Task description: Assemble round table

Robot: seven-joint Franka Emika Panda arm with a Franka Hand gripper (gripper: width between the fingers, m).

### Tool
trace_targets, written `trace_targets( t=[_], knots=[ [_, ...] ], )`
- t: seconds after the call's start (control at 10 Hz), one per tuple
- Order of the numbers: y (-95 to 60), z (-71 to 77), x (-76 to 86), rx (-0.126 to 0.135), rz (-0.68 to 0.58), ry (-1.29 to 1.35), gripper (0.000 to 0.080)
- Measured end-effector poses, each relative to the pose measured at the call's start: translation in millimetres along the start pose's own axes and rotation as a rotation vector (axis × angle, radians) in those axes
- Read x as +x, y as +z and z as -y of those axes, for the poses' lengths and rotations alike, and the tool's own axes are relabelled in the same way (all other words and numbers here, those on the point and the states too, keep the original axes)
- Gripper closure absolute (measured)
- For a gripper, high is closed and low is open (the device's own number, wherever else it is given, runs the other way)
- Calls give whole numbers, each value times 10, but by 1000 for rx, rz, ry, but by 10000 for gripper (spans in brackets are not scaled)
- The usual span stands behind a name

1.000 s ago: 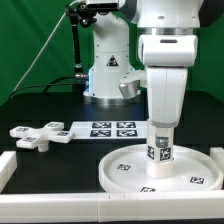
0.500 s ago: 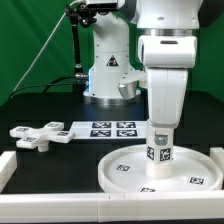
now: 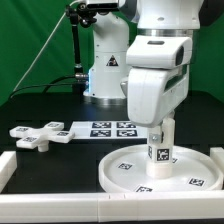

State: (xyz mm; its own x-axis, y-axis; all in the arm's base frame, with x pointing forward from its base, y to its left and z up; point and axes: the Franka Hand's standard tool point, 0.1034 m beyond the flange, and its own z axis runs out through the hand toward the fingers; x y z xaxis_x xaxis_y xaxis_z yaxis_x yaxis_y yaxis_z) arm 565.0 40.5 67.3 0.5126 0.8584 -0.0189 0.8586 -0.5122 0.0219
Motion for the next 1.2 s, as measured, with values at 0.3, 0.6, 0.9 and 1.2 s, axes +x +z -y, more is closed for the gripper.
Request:
trace_targets(
  t=[0.3,0.6,0.9,1.2],
  knots=[
    [0,-1,4,0,-6,202,390],
    [1,-1,4,-1,-7,269,390],
    [5,-1,3,0,-6,268,178],
    [-39,1,-69,0,-3,240,152]
  ],
)
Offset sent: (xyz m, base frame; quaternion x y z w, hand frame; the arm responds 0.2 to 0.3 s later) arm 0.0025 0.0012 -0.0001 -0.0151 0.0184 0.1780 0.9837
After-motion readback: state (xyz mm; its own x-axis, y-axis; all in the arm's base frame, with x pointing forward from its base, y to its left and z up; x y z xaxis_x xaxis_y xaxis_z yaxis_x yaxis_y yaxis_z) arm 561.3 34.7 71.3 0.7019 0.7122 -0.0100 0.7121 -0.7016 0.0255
